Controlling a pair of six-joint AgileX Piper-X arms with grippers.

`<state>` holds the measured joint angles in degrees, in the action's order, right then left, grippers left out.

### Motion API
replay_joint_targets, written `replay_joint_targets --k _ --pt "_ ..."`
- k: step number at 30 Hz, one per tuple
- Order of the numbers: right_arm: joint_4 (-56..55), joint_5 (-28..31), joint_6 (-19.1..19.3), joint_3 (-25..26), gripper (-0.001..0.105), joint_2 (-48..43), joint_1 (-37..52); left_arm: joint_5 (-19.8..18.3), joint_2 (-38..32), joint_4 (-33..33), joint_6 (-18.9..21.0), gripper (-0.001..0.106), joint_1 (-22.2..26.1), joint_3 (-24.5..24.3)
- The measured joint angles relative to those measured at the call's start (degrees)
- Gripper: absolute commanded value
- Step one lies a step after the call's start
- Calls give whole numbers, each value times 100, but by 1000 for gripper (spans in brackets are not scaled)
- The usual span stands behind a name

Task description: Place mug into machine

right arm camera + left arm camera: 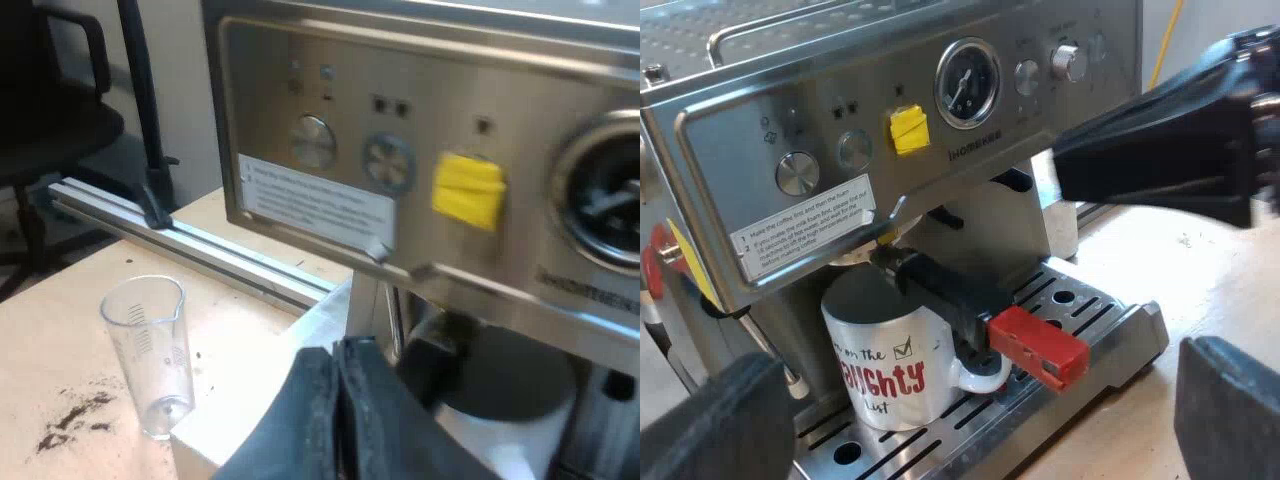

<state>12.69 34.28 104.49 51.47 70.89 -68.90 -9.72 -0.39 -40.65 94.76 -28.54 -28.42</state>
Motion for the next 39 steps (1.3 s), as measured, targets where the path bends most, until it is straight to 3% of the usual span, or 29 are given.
replay_joint_targets --k 17,25,39 --pt "-6 712 0 1306 0 1390 419 -73 0 0 0 78 0 0" --pt "-15 1065 0 1328 0 1436 503 -87 0 0 0 78 0 0" --pt "-43 894 0 1328 0 1450 723 -87 0 0 0 78 0 0"
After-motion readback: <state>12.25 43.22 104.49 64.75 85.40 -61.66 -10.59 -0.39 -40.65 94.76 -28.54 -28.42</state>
